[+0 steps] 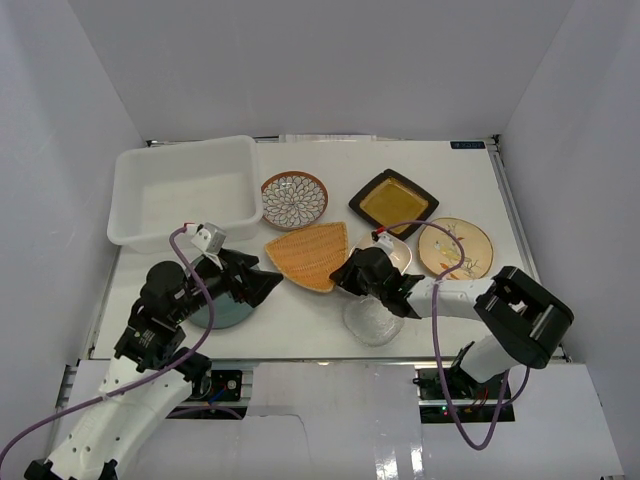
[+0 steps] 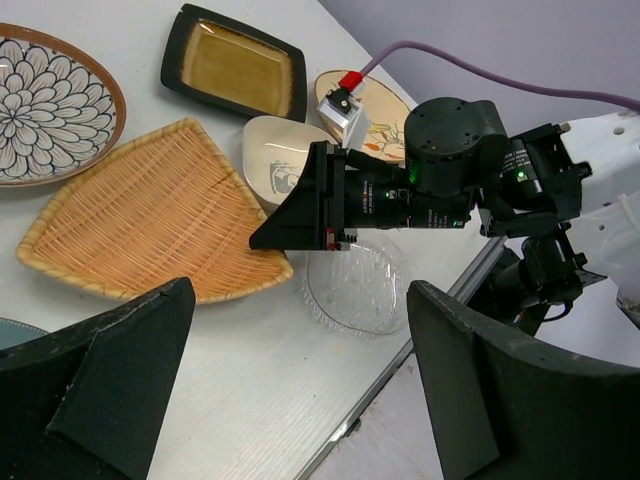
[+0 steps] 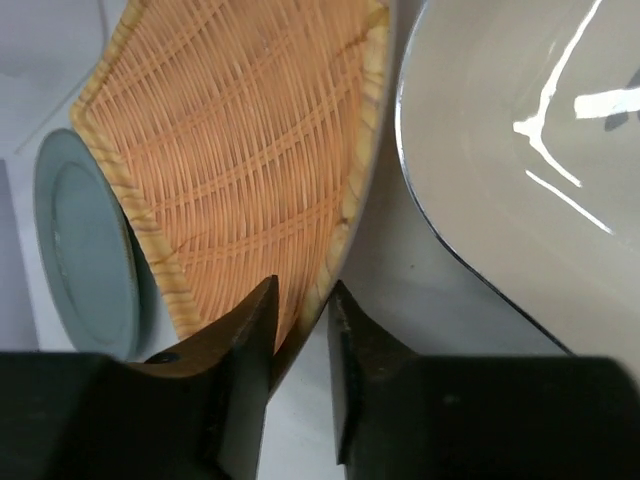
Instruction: Place the plates into the plastic bin on the countertop
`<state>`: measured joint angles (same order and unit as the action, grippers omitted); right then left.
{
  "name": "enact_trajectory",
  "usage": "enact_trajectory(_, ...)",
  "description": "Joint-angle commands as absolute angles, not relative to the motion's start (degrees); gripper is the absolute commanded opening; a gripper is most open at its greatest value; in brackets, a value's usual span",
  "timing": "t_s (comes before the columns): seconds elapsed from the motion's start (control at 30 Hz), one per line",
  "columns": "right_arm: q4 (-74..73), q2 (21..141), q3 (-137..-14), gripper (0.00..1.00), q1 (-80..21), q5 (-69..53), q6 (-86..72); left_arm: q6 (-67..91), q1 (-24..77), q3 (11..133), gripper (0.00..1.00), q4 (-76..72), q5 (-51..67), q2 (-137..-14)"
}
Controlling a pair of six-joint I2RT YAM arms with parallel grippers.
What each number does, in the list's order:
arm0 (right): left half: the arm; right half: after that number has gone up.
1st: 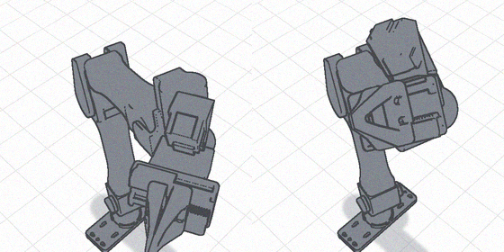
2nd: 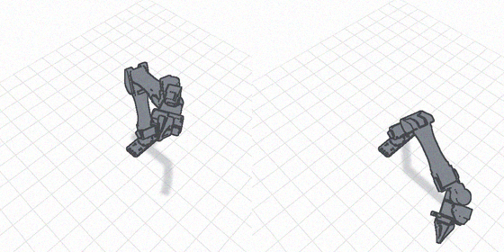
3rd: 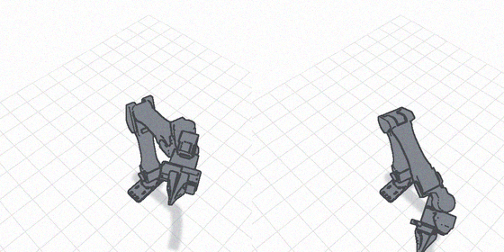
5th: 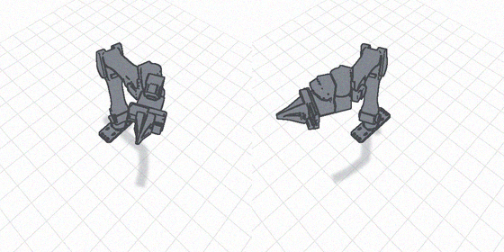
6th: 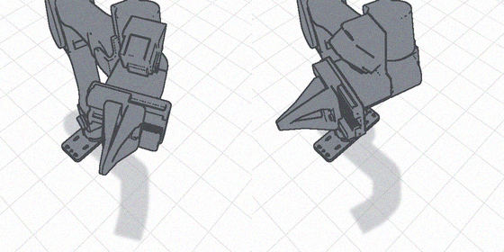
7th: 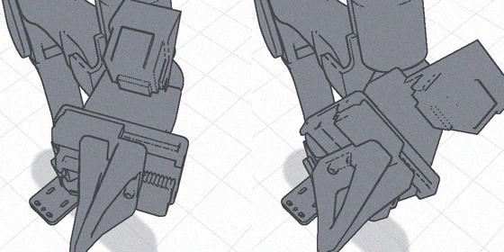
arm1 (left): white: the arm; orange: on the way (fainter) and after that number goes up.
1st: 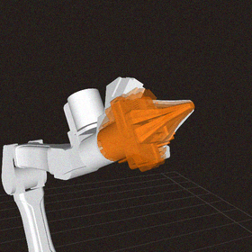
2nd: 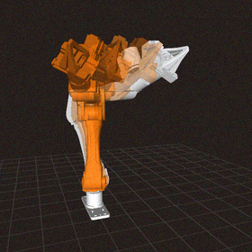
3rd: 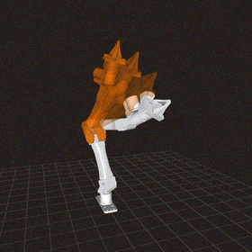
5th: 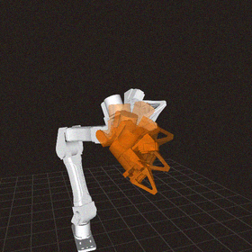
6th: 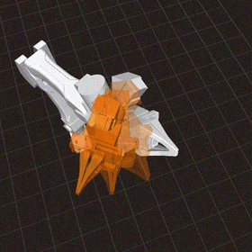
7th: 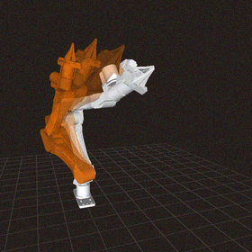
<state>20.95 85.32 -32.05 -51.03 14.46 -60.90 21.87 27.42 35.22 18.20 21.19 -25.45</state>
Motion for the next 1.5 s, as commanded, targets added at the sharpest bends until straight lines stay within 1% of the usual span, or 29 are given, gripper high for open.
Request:
enact_trajectory(0.0, 25.66, 86.13, -33.58, 0.26, -51.24, 16.26, -63.98, 21.53, 27.69, 36.65, 0.98, 18.89, 19.87, -24.61)
enact_trajectory(0.07, 26.71, 83.87, -32.00, 0.17, -51.24, 16.79, -64.42, 21.62, 27.77, 36.74, 0.98, 19.07, 19.43, -24.26)
enact_trajectory(0.1, 26.72, 82.37, -31.38, 0.11, -51.76, 17.48, -63.81, 21.62, 27.95, 36.83, 0.98, 19.33, 18.99, -24.08)
enact_trajectory(0.13, 26.02, 80.87, -31.12, 0.09, -51.94, 19.14, -63.37, 21.80, 28.04, 36.83, 0.98, 19.34, 18.03, -23.73)
enact_trajectory(0.27, 16.91, 69.12, -32.95, 0.08, -55.01, 23.72, -58.63, 22.85, 28.39, 37.35, 0.98, 19.25, 14.77, -23.38)
enact_trajectory(0.33, 13.99, 65.41, -34.01, 0.08, -56.07, 25.66, -55.99, 23.38, 28.39, 37.44, 0.98, 19.34, 12.93, -23.03)
enact_trajectory(0.37, 11.54, 61.91, -34.88, 0.08, -57.47, 26.53, -55.29, 23.73, 28.48, 37.53, 0.98, 19.25, 10.92, -22.51)
enact_trajectory(0.47, 9.06, 56.89, -36.03, 0.08, -59.32, 29.00, -52.56, 24.26, 28.48, 37.79, 0.98, 20.56, 5.65, -21.62)
enact_trajectory(0.57, 7.74, 55.29, -38.75, 0.08, -59.76, 28.13, -48.97, 25.40, 28.65, 38.67, 0.98, 23.02, 0.89, -20.83)
enact_trajectory(0.6, 7.82, 55.54, -41.46, 0.08, -59.85, 27.69, -47.56, 25.92, 28.65, 39.02, 0.98, 23.98, -3.38, -20.13)
enact_trajectory(0.63, 7.65, 55.98, -43.22, 0.08, -59.85, 27.60, -45.90, 26.10, 28.57, 39.72, 0.98, 24.17, -4.91, -19.69)
enact_trajectory(0.7, 8.17, 59.75, -49.96, 0.08, -59.77, 27.69, -40.71, 26.45, 28.65, 41.12, 0.98, 24.17, -7.72, -18.29)
enact_trajectory(0.77, 9.31, 65.72, -55.43, 0.08, -59.77, 26.55, -35.54, 26.37, 28.65, 45.16, 0.98, 24.00, -8.17, -17.76)
enact_trajectory(0.8, 10.53, 68.00, -61.38, 0.08, -59.77, 25.59, -34.20, 26.02, 28.65, 46.48, 0.98, 23.99, -8.70, -17.23)
enact_trajectory(0.87, 11.51, 75.38, -67.64, 0.08, -59.33, 24.26, -30.87, 25.32, 28.65, 49.91, 0.98, 24.26, -9.14, -17.14)
enact_trajectory(0.9, 11.69, 78.37, -74.20, 0.08, -59.07, 23.65, -29.98, 25.05, 28.65, 51.49, 0.98, 24.61, -9.66, -17.23)
enact_trajectory(0.93, 11.69, 83.97, -77.31, 0.08, -58.28, 22.95, -29.45, 25.05, 28.65, 52.03, 0.98, 25.31, -9.93, -17.23)
enact_trajectory(1.0, 11.69, 90.06, -83.73, 0.08, -57.22, 18.84, -29.97, 25.22, 28.74, 52.47, 0.98, 25.58, -10.11, -17.14)
enact_trajectory(1.03, 10.73, 96.53, -91.16, 0.08, -56.69, 18.37, -29.97, 25.40, 28.83, 52.30, 0.98, 25.75, -10.19, -17.05)
enact_trajectory(1.07, 9.68, 99.90, -95.49, 0.08, -56.43, 16.72, -30.06, 25.49, 28.83, 52.21, 0.98, 25.84, -10.28, -16.96)
enact_trajectory(1.1, 8.62, 107.24, -100.06, 0.08, -56.16, 15.74, -30.23, 25.49, 28.92, 52.12, 0.98, 26.01, -10.63, -17.05)
enact_trajectory(1.13, 6.87, 111.06, -109.68, 0.08, -56.16, 14.78, -29.89, 25.49, 28.92, 52.03, 0.98, 26.10, -10.72, -17.14)
enact_trajectory(1.2, 5.28, 118.70, -119.74, 0.08, -56.08, 13.89, -29.62, 25.40, 29.09, 52.03, 0.98, 26.10, -10.81, -17.40)
enact_trajectory(1.23, 4.40, 125.96, -129.10, 0.08, -55.99, 13.54, -29.62, 25.40, 29.27, 52.12, 0.98, 26.28, -10.90, -17.58)
enact_trajectory(1.27, 4.13, 129.17, -133.03, 0.08, -55.90, 13.27, -29.71, 25.49, 29.44, 51.86, 0.98, 26.11, -10.81, -17.75)
enact_trajectory(1.3, 4.57, 134.33, -136.02, 0.08, -55.90, 13.18, -30.58, 25.40, 29.62, 51.77, 0.98, 26.19, -10.90, -17.75)
enact_trajectory(1.33, 5.96, 136.04, -137.88, 0.08, -55.72, 13.01, -31.11, 25.14, 29.71, 51.59, 0.98, 26.19, -11.33, -17.84)
enact_trajectory(1.4, 13.86, 138.50, -135.63, 0.08, -55.55, 13.01, -33.38, 24.87, 29.88, 51.07, 0.98, 26.19, -11.95, -17.84)
enact_trajectory(1.47, 16.43, 140.70, -136.83, 0.08, -55.28, 13.18, -34.89, 24.52, 30.23, 50.63, 0.98, 26.19, -12.39, -17.93)
